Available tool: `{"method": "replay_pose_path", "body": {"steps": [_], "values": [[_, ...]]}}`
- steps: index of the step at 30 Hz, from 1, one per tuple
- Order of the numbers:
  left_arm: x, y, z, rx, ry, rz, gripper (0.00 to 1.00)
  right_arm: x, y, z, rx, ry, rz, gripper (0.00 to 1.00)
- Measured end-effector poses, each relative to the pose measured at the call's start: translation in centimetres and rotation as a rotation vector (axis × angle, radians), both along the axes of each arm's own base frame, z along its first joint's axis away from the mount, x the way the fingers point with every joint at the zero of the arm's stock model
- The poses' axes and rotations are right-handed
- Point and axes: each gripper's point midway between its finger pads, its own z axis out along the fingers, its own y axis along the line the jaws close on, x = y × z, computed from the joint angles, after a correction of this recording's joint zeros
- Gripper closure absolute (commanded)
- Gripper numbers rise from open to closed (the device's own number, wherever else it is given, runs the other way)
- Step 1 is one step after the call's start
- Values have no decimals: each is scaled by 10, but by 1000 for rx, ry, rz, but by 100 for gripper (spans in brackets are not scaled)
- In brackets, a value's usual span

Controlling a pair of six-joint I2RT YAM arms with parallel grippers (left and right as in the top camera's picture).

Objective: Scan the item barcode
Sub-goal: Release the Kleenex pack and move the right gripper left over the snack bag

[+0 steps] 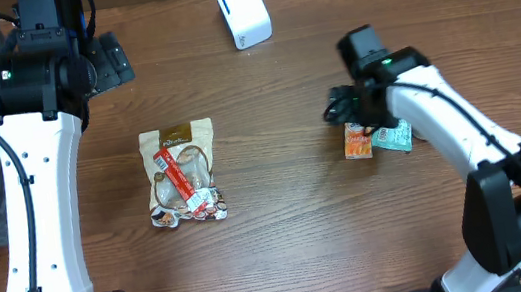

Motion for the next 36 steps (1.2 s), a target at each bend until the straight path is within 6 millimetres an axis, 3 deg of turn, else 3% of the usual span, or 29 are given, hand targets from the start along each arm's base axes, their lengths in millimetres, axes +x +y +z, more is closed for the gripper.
{"method": "replay_pose_path", "body": {"steps": [4, 7, 12, 17, 28, 31, 36], "values": [[0, 0, 0, 0, 0, 0, 0, 5, 65, 38, 114, -148, 131, 11], [0, 0, 0, 0, 0, 0, 0, -2, 119, 64, 205, -238, 248, 7], [0, 0, 0, 0, 0, 0, 0, -29, 174, 65, 258, -241, 386, 6], [0, 0, 0, 0, 0, 0, 0, -45, 200, 37, 247, -185, 453, 6], [0, 0, 0, 0, 0, 0, 0, -54, 228, -23, 212, -107, 507, 7], [0, 0, 0, 0, 0, 0, 0, -56, 234, -30, 230, -95, 520, 18], [0, 0, 0, 0, 0, 0, 0, -59, 253, -25, 294, -117, 554, 37]]}}
